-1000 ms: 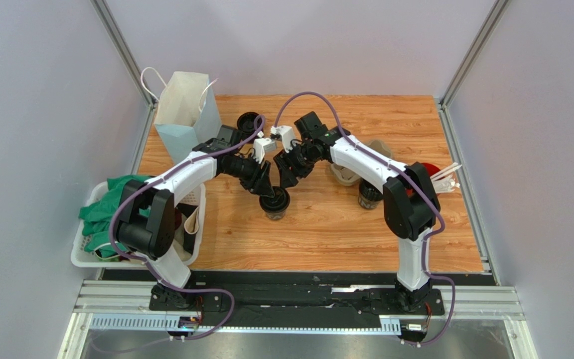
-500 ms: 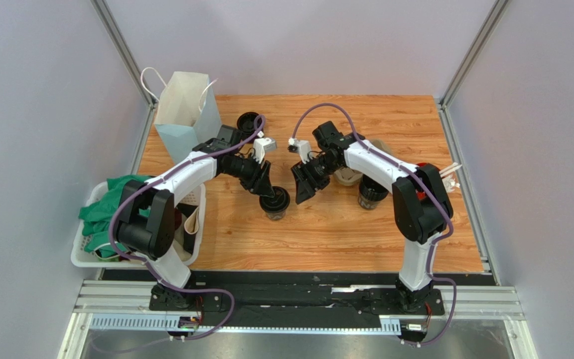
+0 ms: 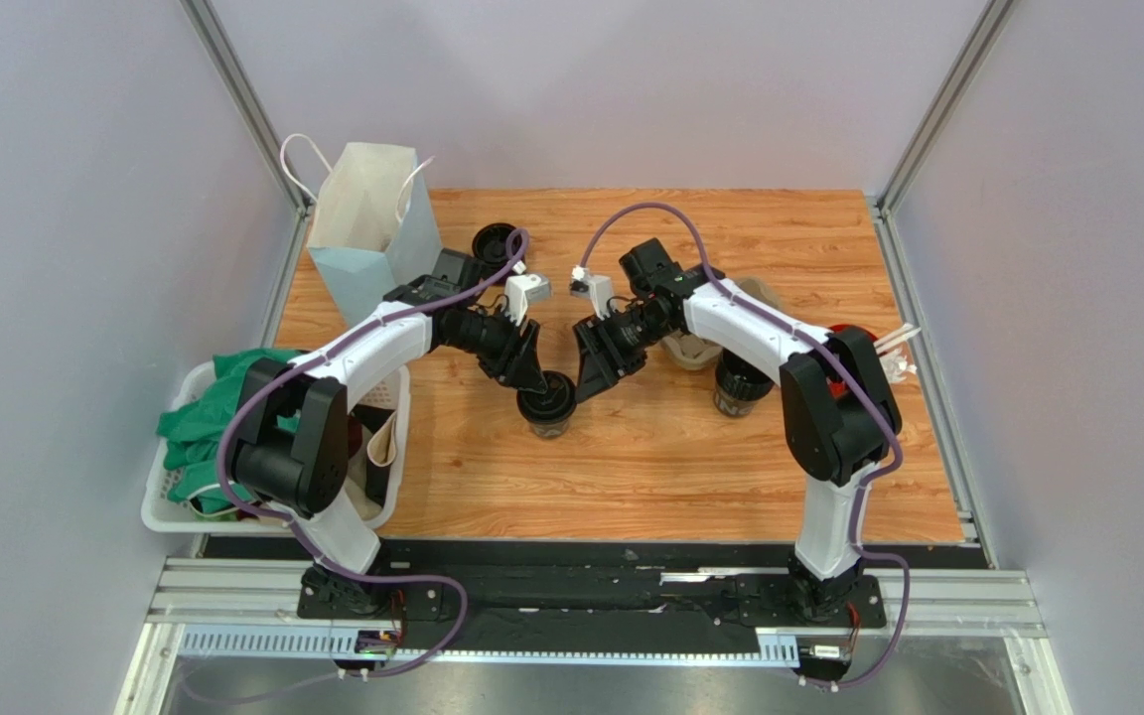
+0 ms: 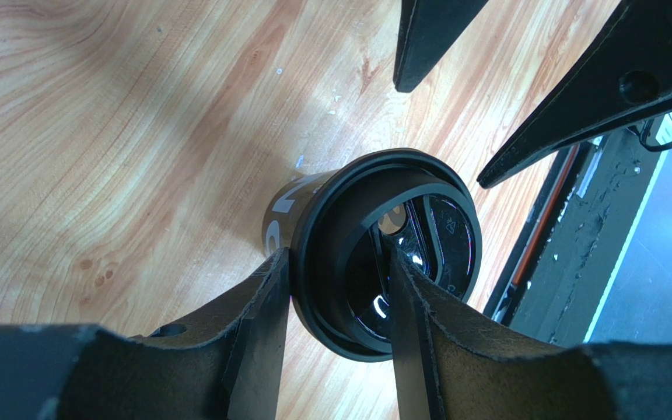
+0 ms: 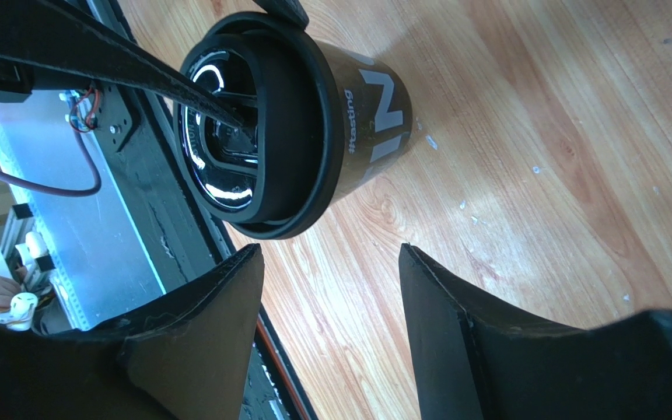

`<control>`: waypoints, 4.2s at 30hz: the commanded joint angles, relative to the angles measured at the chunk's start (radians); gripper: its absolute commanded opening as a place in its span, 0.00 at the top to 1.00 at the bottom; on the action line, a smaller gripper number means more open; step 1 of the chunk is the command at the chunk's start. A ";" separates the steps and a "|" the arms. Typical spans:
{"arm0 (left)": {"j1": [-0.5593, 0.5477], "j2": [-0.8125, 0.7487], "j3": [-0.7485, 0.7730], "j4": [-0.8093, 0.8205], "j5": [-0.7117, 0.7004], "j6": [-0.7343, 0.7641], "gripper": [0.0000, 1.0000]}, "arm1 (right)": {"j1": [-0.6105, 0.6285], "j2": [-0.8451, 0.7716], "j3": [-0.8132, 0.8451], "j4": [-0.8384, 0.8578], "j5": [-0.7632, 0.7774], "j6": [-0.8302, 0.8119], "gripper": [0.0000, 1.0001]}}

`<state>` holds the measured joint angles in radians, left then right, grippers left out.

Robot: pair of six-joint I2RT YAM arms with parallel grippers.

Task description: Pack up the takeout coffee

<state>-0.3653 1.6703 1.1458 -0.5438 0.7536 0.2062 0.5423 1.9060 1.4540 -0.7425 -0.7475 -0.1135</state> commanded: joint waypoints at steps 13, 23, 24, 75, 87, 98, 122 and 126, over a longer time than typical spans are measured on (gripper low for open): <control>-0.015 0.065 -0.054 -0.044 -0.232 0.101 0.53 | 0.036 0.067 0.043 0.061 0.026 0.038 0.39; -0.023 0.058 -0.058 -0.048 -0.243 0.110 0.54 | 0.038 0.093 0.039 0.012 0.207 0.026 0.41; -0.023 0.055 -0.060 -0.048 -0.243 0.111 0.54 | 0.036 0.097 0.037 0.011 0.215 0.031 0.41; -0.031 0.029 0.017 -0.074 -0.188 0.102 0.50 | 0.038 0.134 0.247 -0.089 0.134 -0.034 0.41; -0.031 0.039 0.005 -0.067 -0.191 0.099 0.51 | 0.031 0.120 0.264 -0.089 0.178 -0.020 0.41; -0.029 0.039 -0.011 -0.065 -0.209 0.108 0.51 | 0.002 0.105 0.272 -0.103 0.030 0.003 0.41; -0.029 0.057 -0.009 -0.070 -0.253 0.102 0.52 | 0.031 0.194 0.221 -0.086 0.069 0.015 0.42; -0.029 0.060 -0.015 -0.070 -0.269 0.108 0.53 | 0.039 0.206 0.238 -0.089 0.128 0.014 0.42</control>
<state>-0.3912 1.6684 1.1736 -0.5922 0.7048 0.2272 0.5480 2.0670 1.6787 -0.8478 -0.7071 -0.0982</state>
